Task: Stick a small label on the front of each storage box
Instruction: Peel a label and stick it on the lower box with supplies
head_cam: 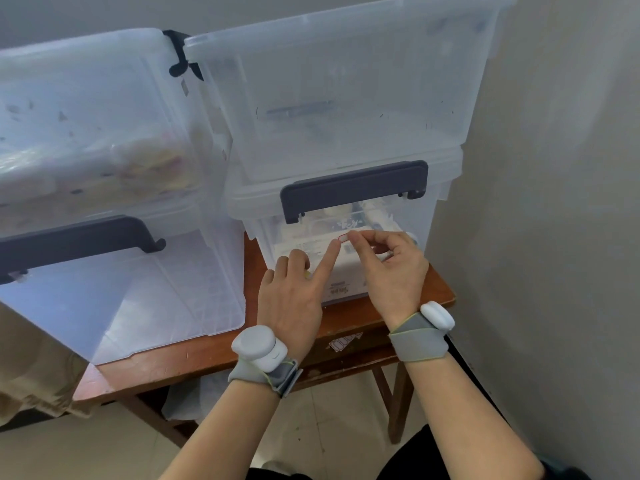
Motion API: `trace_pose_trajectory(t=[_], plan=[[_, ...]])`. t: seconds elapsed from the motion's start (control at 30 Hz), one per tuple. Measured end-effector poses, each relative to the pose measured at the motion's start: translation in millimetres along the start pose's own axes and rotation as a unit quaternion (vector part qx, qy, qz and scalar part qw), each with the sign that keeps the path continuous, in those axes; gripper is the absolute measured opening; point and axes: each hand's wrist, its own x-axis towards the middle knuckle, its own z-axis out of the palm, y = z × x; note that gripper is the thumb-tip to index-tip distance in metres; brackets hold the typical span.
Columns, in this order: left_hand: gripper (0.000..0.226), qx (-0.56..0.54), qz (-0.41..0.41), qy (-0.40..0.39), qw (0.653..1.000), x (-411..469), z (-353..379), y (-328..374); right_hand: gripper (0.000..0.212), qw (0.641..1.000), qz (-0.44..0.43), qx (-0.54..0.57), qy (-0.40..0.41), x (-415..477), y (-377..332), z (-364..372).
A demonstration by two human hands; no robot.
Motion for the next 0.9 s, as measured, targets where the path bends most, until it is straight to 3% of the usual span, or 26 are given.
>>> trace_pose_trajectory(t=[0.23,0.4,0.57,0.7,0.8,0.9], plan=[[0.086,0.014,0.005,-0.012,1.000,-0.1,-0.1,1.1,0.011,0.996,0.065,0.054,-0.017,3.9,-0.1,-6.9],[0.093,0.029,-0.013,-0.022,0.999,1.9,0.0,6.5,0.012,0.996,0.056,0.061,-0.028,3.0,0.7,-10.4],[0.081,0.003,-0.011,0.007,1.000,-1.6,5.4,3.7,0.024,0.999,0.026,0.019,-0.021,5.0,2.3,-7.4],[0.066,-0.096,-0.032,0.048,0.994,-6.4,4.3,-2.9,0.017,0.999,0.026,0.012,-0.025,4.0,3.9,-7.8],[0.047,-0.270,-0.135,0.050,0.952,-11.8,-9.3,-2.9,0.015,0.995,0.080,0.046,-0.024,-1.7,3.8,-12.9],[0.037,-0.431,-0.248,0.012,0.867,-22.6,-28.0,-8.1,0.018,0.989,0.126,0.079,-0.022,-14.5,2.4,-21.3]])
